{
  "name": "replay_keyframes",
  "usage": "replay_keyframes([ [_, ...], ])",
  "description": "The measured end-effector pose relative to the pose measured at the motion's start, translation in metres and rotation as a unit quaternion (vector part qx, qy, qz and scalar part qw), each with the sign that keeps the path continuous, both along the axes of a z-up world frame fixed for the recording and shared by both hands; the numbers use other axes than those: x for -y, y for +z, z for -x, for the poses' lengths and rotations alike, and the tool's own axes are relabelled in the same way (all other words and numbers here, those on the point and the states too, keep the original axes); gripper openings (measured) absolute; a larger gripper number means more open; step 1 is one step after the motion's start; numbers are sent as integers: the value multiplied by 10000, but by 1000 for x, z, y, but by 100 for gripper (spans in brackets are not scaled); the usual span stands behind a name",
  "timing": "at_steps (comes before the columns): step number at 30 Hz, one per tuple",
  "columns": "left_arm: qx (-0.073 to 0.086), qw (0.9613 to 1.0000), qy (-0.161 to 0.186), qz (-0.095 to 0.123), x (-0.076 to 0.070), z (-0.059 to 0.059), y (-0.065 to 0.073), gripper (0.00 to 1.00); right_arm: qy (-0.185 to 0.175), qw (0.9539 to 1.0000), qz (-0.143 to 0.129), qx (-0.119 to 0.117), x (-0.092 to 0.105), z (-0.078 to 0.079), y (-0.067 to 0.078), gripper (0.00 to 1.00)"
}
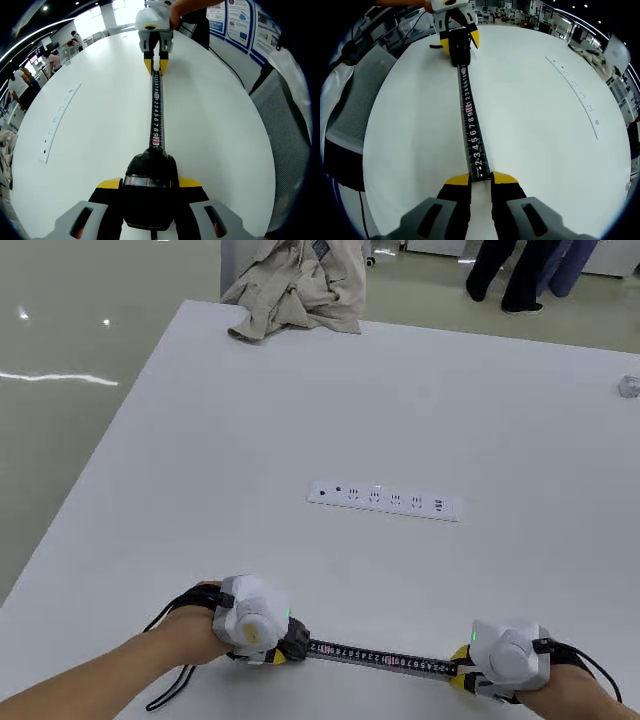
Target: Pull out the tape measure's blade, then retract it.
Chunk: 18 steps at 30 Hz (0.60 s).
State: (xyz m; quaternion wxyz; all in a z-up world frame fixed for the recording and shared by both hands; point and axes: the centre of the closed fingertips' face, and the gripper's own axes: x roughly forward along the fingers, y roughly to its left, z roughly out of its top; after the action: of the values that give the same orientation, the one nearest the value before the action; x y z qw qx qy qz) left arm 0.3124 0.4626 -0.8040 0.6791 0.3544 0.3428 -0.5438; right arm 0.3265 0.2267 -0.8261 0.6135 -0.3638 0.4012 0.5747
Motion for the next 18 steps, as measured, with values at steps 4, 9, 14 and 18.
replay_keyframes([
  [4, 22, 10000, 19, -3, 0, 0, 1, 37, 40, 10000, 38, -4, 0, 0, 0, 15],
  [9, 45, 10000, 28, 4, 0, 0, 1, 37, 104, 9999, 127, -15, 0, 0, -1, 15],
  [14, 86, 10000, 38, -26, -1, -1, -1, 38, 105, 9999, 135, -19, 0, 0, -1, 16],
  [18, 140, 9999, 33, -91, -1, -1, -1, 38, 138, 9998, 149, -5, 0, 0, -1, 16],
])
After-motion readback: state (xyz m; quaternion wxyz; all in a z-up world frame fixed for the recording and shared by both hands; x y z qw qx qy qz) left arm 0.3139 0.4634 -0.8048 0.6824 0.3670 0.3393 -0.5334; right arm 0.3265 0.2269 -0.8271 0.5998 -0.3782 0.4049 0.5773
